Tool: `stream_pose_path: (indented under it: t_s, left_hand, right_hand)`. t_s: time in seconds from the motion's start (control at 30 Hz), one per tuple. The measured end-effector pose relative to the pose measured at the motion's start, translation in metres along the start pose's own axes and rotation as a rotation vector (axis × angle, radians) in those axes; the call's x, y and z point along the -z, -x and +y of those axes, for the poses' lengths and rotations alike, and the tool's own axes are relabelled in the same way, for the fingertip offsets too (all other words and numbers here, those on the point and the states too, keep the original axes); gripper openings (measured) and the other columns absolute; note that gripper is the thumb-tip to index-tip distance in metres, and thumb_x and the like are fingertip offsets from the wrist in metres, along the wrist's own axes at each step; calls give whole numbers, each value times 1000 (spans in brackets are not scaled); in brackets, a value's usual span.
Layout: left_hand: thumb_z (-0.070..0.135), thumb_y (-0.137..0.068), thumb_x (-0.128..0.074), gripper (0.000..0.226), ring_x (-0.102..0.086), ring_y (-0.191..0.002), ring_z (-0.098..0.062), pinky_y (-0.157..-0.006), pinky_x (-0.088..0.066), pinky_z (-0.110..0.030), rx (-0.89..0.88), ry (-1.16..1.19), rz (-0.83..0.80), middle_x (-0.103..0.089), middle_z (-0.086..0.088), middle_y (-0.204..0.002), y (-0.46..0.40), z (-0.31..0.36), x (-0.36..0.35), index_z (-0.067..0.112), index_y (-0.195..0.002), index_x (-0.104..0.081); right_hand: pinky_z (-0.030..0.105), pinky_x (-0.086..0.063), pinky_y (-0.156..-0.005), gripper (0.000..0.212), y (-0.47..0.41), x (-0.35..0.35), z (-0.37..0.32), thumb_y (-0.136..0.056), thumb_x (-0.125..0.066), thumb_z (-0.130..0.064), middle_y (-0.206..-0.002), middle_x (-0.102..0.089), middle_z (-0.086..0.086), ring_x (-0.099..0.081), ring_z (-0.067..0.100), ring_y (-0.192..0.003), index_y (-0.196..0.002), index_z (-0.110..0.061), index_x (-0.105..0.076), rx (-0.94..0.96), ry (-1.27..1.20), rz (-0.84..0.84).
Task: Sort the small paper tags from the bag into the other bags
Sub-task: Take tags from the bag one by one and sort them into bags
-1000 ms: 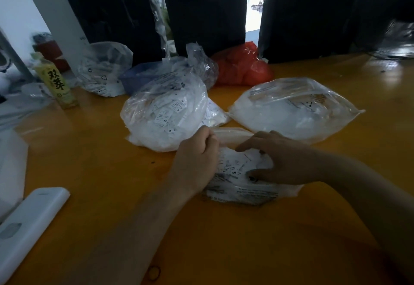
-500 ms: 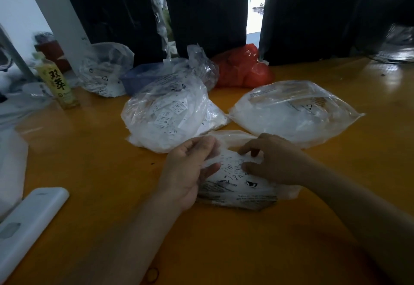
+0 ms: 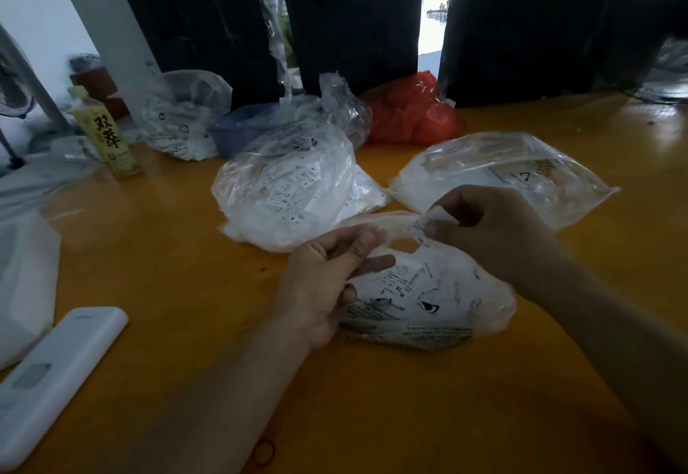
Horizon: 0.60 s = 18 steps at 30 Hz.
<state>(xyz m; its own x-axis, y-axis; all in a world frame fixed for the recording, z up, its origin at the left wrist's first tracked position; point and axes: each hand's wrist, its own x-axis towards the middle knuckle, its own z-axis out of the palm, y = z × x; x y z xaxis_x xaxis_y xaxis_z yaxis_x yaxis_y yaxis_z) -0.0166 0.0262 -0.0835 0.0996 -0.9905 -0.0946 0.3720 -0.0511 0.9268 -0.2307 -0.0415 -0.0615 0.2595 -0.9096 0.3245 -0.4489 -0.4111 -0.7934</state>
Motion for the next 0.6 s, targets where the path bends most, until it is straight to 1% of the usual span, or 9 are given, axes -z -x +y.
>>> stream_pose_path:
  t_s: [0.03,0.1,0.17,0.23,0.3,0.33,0.4,0.47,0.6]
  left_hand:
    - [22,-70,-83,35,-79,-96,-23,-39,-47,-15,6,22,-2,-79,-8,-112,-1,0,0,13,-104,-80]
    - [13,-71,-81,35,-78,-97,-27,-58,-59,-18,23,108,-13,-79,-15,-111,-2,-2,0,7,-105,-79]
    - [9,-73,-79,37,-78,-99,-30,-74,-62,-22,34,194,-36,-77,-21,-111,-4,-3,-1,0,-109,-76]
    - [13,-77,-79,37,-77,-102,-31,-79,-62,-24,32,211,-39,-77,-23,-111,-5,-4,-1,-2,-111,-75]
    - [15,-79,-79,34,-77,-104,-32,-80,-62,-25,31,222,-32,-77,-23,-110,-6,-4,-1,-2,-107,-77]
    - [15,-78,-79,31,-76,-104,-32,-81,-62,-25,35,229,-33,-77,-23,-110,-6,-4,-2,-2,-104,-79]
    - [14,-78,-77,24,-76,-105,-31,-82,-62,-25,41,226,-48,-77,-23,-110,-5,-4,-2,1,-98,-82]
    - [11,-80,-75,22,-76,-106,-30,-82,-62,-25,42,222,-64,-77,-23,-110,-5,-4,-3,1,-98,-82]
    - [8,-80,-73,32,-75,-107,-30,-83,-62,-24,38,217,-89,-76,-23,-113,-3,-3,-4,-2,-110,-76]
  right_hand:
    - [39,-54,-49,8,1,-1,-2,-85,-79,-30,-76,-73,-8,-67,26,-61,-84,-32,-71,4,-27,25]
    - [43,-53,-52,7,3,-3,-5,-90,-74,-29,-76,-74,-7,-67,35,-67,-85,-31,-71,-20,-100,56]
    - [42,-48,-56,9,4,-5,-7,-93,-72,-29,-76,-76,-6,-69,38,-78,-85,-31,-73,-47,-193,64]
    - [40,-48,-59,9,6,-5,-9,-94,-71,-31,-76,-76,-4,-72,29,-78,-85,-33,-74,-50,-244,55]
    - [44,-60,-73,7,6,-5,-11,-94,-72,-28,-79,-77,-2,-74,20,-76,-89,-30,-76,-40,-276,57]
    - [47,-62,-81,5,6,-5,-12,-93,-72,-24,-82,-78,0,-75,18,-77,-92,-26,-76,-38,-302,58]
    - [48,-61,-86,5,7,-5,-14,-93,-72,-18,-85,-78,1,-76,18,-79,-96,-20,-75,-27,-335,49]
    - [44,-62,-83,7,7,-6,-14,-92,-72,-16,-86,-78,-1,-76,16,-80,-97,-20,-74,-1,-330,45]
    - [19,-59,-72,11,8,-8,-14,-92,-73,-17,-83,-78,-9,-75,8,-77,-95,-27,-73,68,-253,66]
